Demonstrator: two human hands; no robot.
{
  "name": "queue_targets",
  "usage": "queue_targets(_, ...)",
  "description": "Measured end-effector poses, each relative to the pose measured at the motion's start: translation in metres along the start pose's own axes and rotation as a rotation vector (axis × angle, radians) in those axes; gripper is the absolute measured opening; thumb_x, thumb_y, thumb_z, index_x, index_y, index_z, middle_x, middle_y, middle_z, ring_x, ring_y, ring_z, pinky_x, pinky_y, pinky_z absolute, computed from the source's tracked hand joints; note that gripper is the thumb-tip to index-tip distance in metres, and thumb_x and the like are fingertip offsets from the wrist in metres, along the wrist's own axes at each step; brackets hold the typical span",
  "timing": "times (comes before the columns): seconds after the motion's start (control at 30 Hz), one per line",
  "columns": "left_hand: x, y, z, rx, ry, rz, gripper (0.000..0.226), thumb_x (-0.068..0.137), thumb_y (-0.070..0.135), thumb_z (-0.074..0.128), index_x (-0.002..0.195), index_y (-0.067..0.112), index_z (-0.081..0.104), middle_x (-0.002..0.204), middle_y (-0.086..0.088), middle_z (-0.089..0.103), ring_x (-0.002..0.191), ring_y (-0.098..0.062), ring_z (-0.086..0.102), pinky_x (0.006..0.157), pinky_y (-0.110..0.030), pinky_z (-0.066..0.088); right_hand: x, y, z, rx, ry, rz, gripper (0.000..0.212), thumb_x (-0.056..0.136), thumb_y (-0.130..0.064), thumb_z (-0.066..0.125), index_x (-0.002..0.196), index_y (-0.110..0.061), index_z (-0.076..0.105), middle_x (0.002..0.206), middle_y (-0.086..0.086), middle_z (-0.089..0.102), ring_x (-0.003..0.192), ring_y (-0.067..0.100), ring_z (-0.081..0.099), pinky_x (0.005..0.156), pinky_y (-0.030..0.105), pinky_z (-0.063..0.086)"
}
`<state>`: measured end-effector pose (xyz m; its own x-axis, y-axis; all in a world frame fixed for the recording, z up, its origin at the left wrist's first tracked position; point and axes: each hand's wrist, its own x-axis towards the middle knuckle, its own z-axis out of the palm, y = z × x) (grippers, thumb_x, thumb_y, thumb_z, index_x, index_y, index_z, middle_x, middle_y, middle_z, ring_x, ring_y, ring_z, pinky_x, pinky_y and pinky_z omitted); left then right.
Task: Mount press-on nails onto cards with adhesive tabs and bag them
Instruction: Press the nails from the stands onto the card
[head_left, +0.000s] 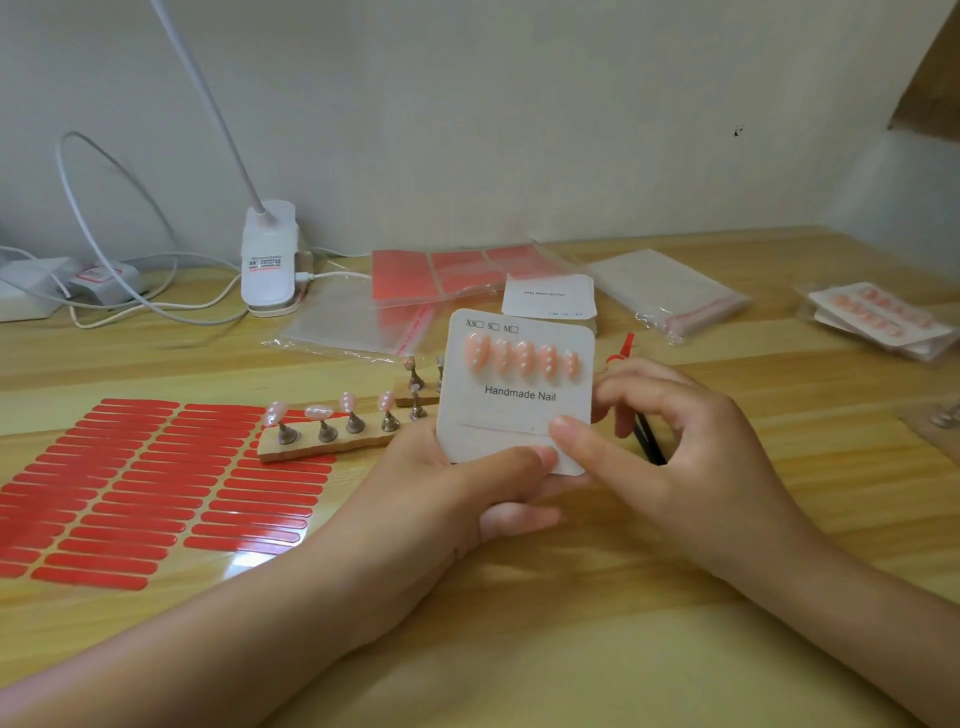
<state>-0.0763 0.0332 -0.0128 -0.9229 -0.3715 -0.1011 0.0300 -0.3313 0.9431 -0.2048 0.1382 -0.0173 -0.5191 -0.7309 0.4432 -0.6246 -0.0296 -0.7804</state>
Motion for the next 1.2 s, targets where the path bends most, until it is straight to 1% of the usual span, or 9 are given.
queue_targets(0.1,0.000,0.001,0.000,-0.023,0.000,-0.003,0.028,0.075,0.010,0.064,0.096,0.026,0.072,0.098,-0.002,0.073,0.090,-0.012,0.069,0.060,-0.015,0.052,0.001,0.001,-0.006,-0.037,0.132,-0.089,0.034,0.062,-0.052,0.066,0.085,-0.031,0.053,0.079,-0.009,0.054,0.071,0.004,0.049,0.070,0.010,0.038)
queue_targets(0.2,0.001,0.002,-0.001,-0.037,-0.004,-0.010,0.025,0.077,0.010,0.067,0.098,0.023,0.072,0.101,-0.003,0.072,0.094,-0.013,0.069,0.062,-0.015,0.052,0.001,0.001,-0.009,-0.307,0.137,-0.401,0.018,0.074,-0.037,0.068,0.084,-0.023,0.064,0.078,-0.006,0.052,0.074,0.002,0.048,0.077,0.025,0.038)
queue_targets(0.27,0.001,0.002,-0.002,-0.033,-0.004,-0.015,0.025,0.077,0.009,0.069,0.099,0.019,0.072,0.104,-0.004,0.072,0.096,-0.013,0.068,0.062,-0.015,0.053,0.001,0.003,-0.007,-0.406,0.123,-0.492,0.013,0.077,-0.030,0.068,0.081,-0.018,0.072,0.077,-0.004,0.054,0.072,0.010,0.052,0.076,0.029,0.038)
queue_targets(0.4,0.001,0.003,-0.001,-0.067,-0.007,-0.020,0.026,0.074,0.013,0.062,0.098,0.016,0.070,0.101,-0.004,0.072,0.093,-0.014,0.069,0.062,-0.017,0.054,0.001,0.006,-0.005,-0.396,0.133,-0.477,0.012,0.078,-0.026,0.067,0.080,-0.017,0.074,0.074,-0.004,0.056,0.072,0.010,0.051,0.078,0.028,0.039)
queue_targets(0.53,0.001,0.002,0.000,-0.052,-0.010,-0.017,0.023,0.079,0.010,0.066,0.099,0.020,0.070,0.102,-0.003,0.072,0.093,-0.014,0.069,0.062,-0.017,0.053,0.003,0.007,-0.005,-0.419,0.141,-0.499,0.014,0.080,-0.025,0.066,0.080,-0.014,0.074,0.073,-0.002,0.058,0.072,0.010,0.052,0.077,0.029,0.039)
queue_targets(0.63,0.001,0.002,-0.001,-0.071,-0.006,-0.028,0.027,0.073,0.013,0.062,0.098,0.011,0.072,0.102,-0.004,0.072,0.093,-0.015,0.069,0.061,-0.017,0.053,0.003,0.008,-0.004,-0.455,0.133,-0.535,0.015,0.083,-0.023,0.064,0.081,-0.012,0.074,0.073,-0.001,0.059,0.072,0.013,0.054,0.074,0.032,0.040)
queue_targets(0.87,0.001,0.001,0.000,-0.042,-0.028,-0.019,0.026,0.077,0.011,0.062,0.099,0.020,0.070,0.104,-0.004,0.072,0.096,-0.015,0.068,0.063,-0.017,0.054,0.006,0.009,-0.006,-0.382,0.176,-0.494,0.014,0.084,-0.019,0.062,0.078,-0.010,0.071,0.075,-0.010,0.049,0.072,-0.005,0.040,0.077,0.020,0.034)
queue_targets(1.1,0.001,0.002,-0.001,-0.061,-0.015,-0.029,0.029,0.072,0.014,0.061,0.098,0.022,0.070,0.102,-0.004,0.072,0.093,-0.014,0.069,0.061,-0.017,0.054,0.006,0.011,-0.009,-0.563,0.168,-0.668,0.013,0.085,-0.018,0.065,0.080,-0.010,0.073,0.074,0.000,0.061,0.069,0.016,0.056,0.079,0.030,0.035)
queue_targets(1.2,0.001,0.002,-0.001,-0.068,-0.015,-0.028,0.026,0.075,0.012,0.064,0.099,0.021,0.070,0.102,-0.003,0.072,0.093,-0.014,0.069,0.061,-0.016,0.053,0.005,0.011,-0.009,-0.593,0.166,-0.704,0.015,0.086,-0.020,0.064,0.079,-0.011,0.074,0.074,0.000,0.062,0.066,0.018,0.057,0.078,0.032,0.035)
